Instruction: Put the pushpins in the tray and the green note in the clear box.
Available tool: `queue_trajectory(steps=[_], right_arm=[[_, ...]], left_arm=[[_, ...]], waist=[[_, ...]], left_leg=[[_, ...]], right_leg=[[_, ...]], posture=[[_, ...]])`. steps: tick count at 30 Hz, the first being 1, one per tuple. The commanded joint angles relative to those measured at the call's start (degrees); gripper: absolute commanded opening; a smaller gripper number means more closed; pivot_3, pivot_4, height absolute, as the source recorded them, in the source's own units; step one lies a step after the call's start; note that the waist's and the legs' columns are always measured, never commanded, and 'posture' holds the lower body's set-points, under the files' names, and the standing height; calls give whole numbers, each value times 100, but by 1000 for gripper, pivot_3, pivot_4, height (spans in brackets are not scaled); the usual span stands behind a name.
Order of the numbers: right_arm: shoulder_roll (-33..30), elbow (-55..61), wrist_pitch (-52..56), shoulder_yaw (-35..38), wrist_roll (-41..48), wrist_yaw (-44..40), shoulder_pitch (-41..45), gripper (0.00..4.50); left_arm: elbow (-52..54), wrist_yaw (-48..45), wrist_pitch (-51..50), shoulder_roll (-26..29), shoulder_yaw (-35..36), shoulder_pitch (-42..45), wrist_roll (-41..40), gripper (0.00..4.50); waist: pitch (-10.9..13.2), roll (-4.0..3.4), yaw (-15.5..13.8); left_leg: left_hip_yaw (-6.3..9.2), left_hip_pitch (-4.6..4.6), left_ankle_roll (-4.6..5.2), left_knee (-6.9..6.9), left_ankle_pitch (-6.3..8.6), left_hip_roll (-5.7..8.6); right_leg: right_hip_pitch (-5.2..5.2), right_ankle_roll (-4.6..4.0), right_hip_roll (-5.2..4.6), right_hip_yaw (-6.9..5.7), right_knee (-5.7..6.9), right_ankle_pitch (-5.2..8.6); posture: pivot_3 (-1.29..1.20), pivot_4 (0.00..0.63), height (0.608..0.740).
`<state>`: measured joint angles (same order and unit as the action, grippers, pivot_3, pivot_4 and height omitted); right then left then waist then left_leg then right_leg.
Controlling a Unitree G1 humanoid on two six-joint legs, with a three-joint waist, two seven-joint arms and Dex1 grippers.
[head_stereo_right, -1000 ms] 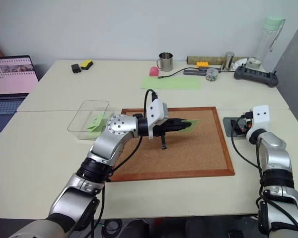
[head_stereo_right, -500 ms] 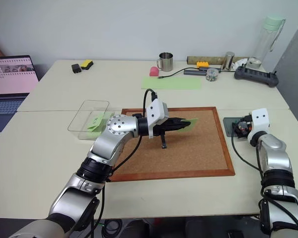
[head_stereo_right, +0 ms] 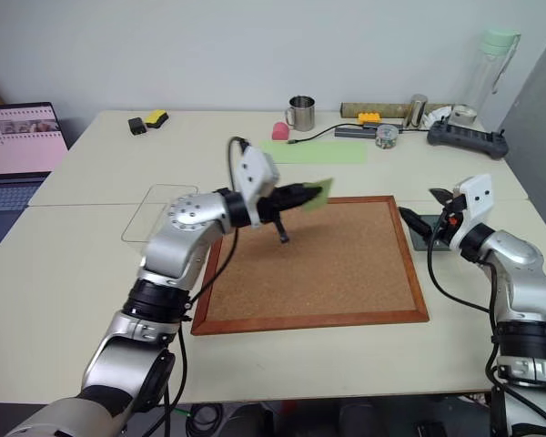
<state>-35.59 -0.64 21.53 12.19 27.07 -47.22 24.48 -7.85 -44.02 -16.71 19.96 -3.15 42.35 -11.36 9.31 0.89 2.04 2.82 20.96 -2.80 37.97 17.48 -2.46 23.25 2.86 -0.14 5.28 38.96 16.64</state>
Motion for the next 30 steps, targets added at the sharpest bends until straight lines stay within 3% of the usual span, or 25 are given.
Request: queue_trajectory(steps=[1, 9, 17, 18, 30], right_arm=[[-5, 1443, 887, 49, 966, 43, -65, 4485], [159, 2301, 1710, -149, 1665, 493, 211, 4485], [173, 2334, 1776, -209, 1672, 514, 221, 4485], [170, 2341, 1785, -207, 1678, 522, 221, 4500], [34, 2419, 1830, -207, 1690, 396, 160, 4500]], left_arm=[[697, 958, -448, 314, 827, -371, 51, 0], [982, 2562, -225, 962, 1442, -1334, 1142, 0], [1044, 3269, -435, 918, 1431, -1815, 1536, 0], [1023, 3313, -435, 930, 1427, -1840, 1579, 421], [820, 3269, -344, 989, 1380, -1826, 1560, 2594]], waist=[[0, 0, 0], [1, 3, -50], [3, 9, -115], [3, 9, -114], [3, 9, -110]], left_leg=[[1, 0, 0, 0, 0, 0], [10, 7, -1, 3, 0, -1], [15, 12, -2, 3, 0, 1], [15, 12, -2, 3, -1, 0], [15, 12, -1, 2, 0, 0]], right_leg=[[0, 0, 0, -1, 0, 0], [-1, 0, -9, -18, -1, 0], [-1, 0, -14, -30, -3, 0], [-1, 0, -13, -30, -2, 0], [-1, 0, -13, -30, -1, 0]], posture=[[0, 150, 740], [0, 150, 740], [0, 150, 740], [0, 150, 740], [0, 150, 740]])
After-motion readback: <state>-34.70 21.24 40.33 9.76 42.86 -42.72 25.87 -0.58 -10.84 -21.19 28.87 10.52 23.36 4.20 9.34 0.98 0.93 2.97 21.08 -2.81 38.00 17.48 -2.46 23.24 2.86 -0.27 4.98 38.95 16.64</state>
